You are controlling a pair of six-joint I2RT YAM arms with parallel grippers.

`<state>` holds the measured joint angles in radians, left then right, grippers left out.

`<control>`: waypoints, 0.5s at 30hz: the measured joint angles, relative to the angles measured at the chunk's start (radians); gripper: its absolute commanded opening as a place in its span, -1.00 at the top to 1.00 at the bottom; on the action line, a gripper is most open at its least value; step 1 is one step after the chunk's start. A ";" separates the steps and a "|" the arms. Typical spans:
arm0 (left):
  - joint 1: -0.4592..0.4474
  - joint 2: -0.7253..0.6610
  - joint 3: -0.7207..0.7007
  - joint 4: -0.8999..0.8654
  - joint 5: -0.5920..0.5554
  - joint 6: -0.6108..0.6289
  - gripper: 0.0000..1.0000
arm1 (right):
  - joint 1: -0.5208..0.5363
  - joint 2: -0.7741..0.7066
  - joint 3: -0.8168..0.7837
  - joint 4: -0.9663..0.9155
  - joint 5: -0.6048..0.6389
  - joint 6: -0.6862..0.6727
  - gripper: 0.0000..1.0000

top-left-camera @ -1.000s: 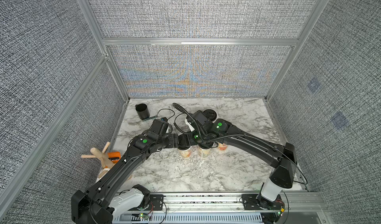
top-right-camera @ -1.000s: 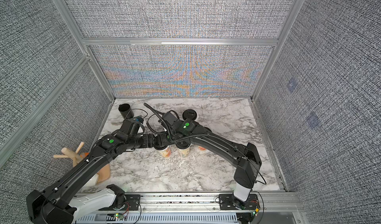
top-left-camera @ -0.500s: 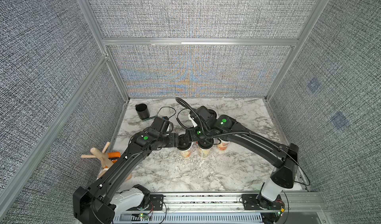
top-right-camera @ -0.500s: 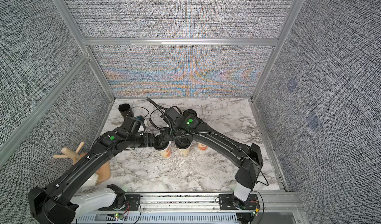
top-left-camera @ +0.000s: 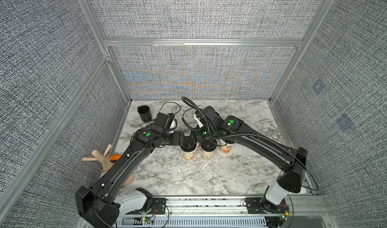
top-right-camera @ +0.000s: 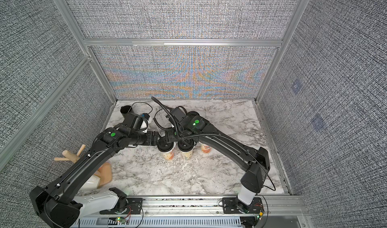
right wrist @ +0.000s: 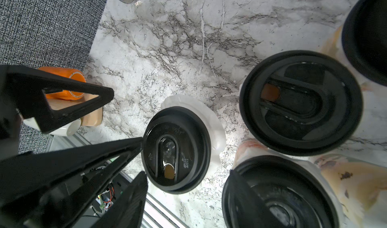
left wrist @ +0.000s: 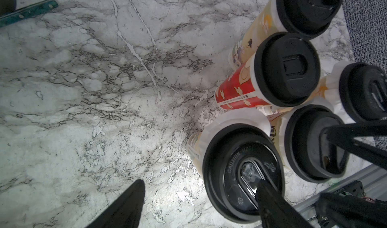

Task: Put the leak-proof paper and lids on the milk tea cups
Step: Secure the cup lid on the cup, then reset both arms

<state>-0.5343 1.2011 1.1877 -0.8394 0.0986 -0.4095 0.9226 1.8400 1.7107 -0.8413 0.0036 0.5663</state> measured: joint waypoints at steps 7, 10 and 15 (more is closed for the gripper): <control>0.027 -0.065 0.061 0.002 -0.221 0.043 -0.99 | -0.134 -0.142 -0.024 -0.022 0.064 -0.047 -0.36; 0.089 -0.134 0.055 0.050 -0.363 0.075 -1.00 | -0.300 -0.286 -0.122 0.001 0.145 -0.085 -0.46; 0.213 -0.276 -0.164 0.281 -0.600 0.166 -1.00 | -0.634 -0.580 -0.536 0.258 0.291 -0.230 -0.48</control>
<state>-0.3210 0.9253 1.0237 -0.5587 -0.5011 -0.2432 0.2886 1.2602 1.1748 -0.5831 0.2947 0.3359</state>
